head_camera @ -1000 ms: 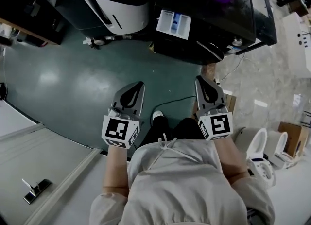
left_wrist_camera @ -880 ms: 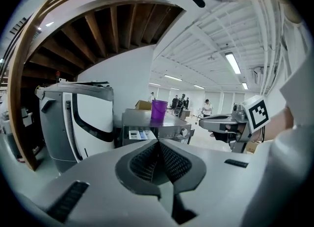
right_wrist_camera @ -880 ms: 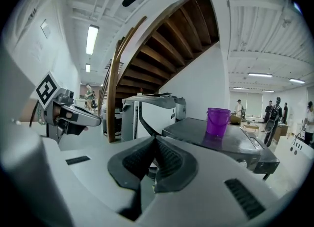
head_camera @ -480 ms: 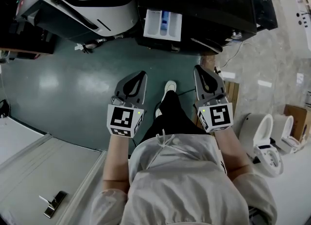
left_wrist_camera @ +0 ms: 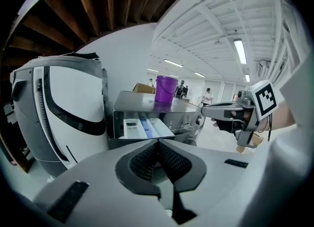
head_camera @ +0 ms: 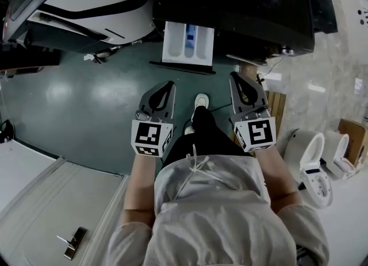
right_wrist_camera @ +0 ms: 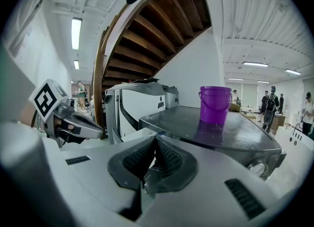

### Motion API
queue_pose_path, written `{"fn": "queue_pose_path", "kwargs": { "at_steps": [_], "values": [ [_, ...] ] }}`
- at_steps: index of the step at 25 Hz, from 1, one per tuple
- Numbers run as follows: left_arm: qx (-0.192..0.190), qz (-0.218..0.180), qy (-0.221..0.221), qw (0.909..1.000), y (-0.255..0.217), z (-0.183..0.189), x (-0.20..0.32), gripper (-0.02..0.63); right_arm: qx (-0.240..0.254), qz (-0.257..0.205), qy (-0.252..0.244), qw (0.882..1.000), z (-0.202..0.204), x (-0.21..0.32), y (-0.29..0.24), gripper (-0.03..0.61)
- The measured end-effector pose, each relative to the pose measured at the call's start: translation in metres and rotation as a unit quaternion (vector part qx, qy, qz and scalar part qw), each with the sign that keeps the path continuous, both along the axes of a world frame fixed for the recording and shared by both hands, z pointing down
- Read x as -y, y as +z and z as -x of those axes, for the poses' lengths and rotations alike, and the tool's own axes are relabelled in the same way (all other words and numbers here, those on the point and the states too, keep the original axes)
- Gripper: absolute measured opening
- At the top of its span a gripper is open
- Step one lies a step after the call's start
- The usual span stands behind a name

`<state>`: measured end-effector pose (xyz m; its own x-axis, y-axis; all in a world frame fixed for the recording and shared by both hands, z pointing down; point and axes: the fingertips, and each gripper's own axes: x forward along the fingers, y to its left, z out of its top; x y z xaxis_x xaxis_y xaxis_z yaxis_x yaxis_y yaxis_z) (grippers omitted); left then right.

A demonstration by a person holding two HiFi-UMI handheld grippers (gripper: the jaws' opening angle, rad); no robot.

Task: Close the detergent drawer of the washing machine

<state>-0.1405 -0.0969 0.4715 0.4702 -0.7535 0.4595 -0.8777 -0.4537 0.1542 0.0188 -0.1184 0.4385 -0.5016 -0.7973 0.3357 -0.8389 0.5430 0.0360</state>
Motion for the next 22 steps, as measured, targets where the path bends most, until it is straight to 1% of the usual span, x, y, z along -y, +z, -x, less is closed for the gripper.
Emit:
{"fn": "queue_pose_path", "kwargs": {
  "at_steps": [4,8,11,15,22],
  "values": [
    [-0.006,0.018,-0.006,0.9998,0.029,-0.002,0.018,0.020,-0.009,0.008,-0.007,1.000,0.001,0.020,0.019,0.005],
    [-0.007,0.028,-0.025,0.9993,0.049,0.003,0.032,0.020,-0.006,0.014,-0.005,1.000,-0.001,0.035,0.030,0.005],
    [-0.013,0.033,-0.032,0.9988,0.054,0.004,0.040,0.020,-0.006,0.016,-0.006,1.000,-0.003,0.041,0.034,0.005],
    [-0.025,0.037,-0.023,0.9987,0.055,0.004,0.042,0.020,-0.006,0.020,-0.008,1.000,-0.004,0.045,0.036,0.005],
    [-0.022,0.035,-0.031,0.9987,0.053,0.005,0.063,0.019,-0.008,0.021,-0.006,1.000,0.001,0.056,0.036,0.005]
  ]
}}
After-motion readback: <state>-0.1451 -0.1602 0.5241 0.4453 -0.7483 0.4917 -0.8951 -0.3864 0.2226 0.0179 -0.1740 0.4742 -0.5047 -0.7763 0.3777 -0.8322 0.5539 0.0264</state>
